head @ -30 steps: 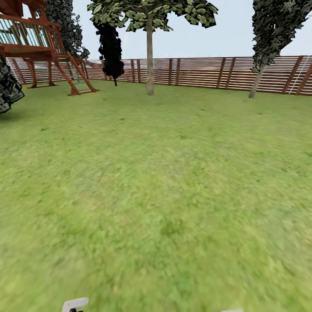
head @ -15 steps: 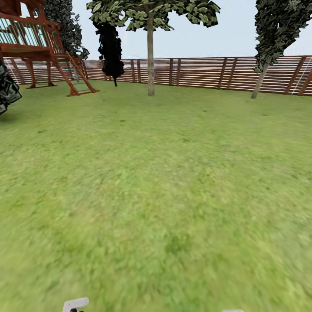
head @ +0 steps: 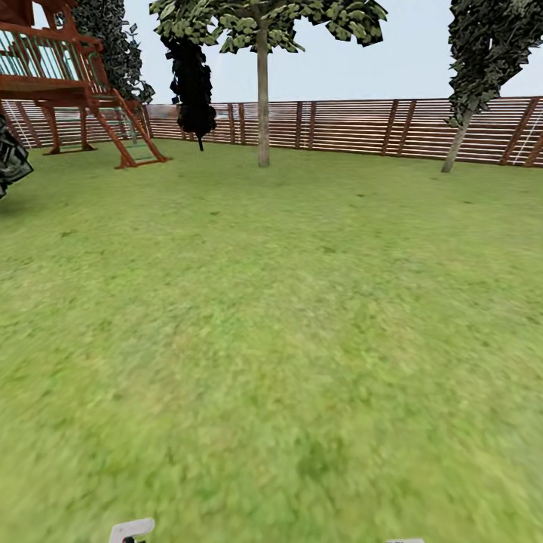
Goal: In the garden, pick up the pesticide atomizer on the floor and spray pesticide onto both trees until each tree trunk is fully covered.
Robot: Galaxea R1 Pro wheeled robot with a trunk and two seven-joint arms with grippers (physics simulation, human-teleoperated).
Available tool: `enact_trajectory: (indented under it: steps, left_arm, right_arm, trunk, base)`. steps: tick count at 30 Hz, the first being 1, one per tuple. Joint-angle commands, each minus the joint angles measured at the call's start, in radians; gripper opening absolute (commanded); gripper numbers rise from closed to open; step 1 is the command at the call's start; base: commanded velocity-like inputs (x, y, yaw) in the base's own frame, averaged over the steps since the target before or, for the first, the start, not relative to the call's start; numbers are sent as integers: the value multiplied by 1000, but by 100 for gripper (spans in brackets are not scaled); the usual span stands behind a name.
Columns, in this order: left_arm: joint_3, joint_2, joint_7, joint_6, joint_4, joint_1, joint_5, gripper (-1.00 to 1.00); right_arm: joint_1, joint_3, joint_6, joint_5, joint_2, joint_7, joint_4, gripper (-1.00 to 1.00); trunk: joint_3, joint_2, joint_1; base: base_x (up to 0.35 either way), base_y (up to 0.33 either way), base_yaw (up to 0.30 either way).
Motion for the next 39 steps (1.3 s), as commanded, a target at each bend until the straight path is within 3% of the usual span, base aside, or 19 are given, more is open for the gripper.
enact_trajectory:
  steps: [1,4,7,11,39]
  left_arm:
    - [9,0,-3,-4,1,-1,-9,-100]
    - [9,0,-4,-4,1,-1,-9,-100]
    - [9,0,-5,-4,1,-1,-10,-100]
    - [9,0,-5,-4,1,0,-11,-100]
    - [9,1,-3,-3,1,-1,-9,-100]
  right_arm:
    - [-1,-6,-1,10,-1,-7,0,100]
    - [-1,-9,-4,9,-4,-8,-28,100]
    - [-1,-10,-4,7,0,-10,-144,100]
    - [-1,-10,-4,6,2,-12,-187,100]
    - [-1,-5,-6,10,-9,-9,-170,100]
  trunk:
    - [-1,0,0]
    - [-1,0,0]
    - [-1,0,0]
    - [-1,0,0]
    - [-1,0,0]
  base:
    - [338,90,0]
    - [338,90,0]
    - [338,90,0]
    - [338,90,0]
    - [338,90,0]
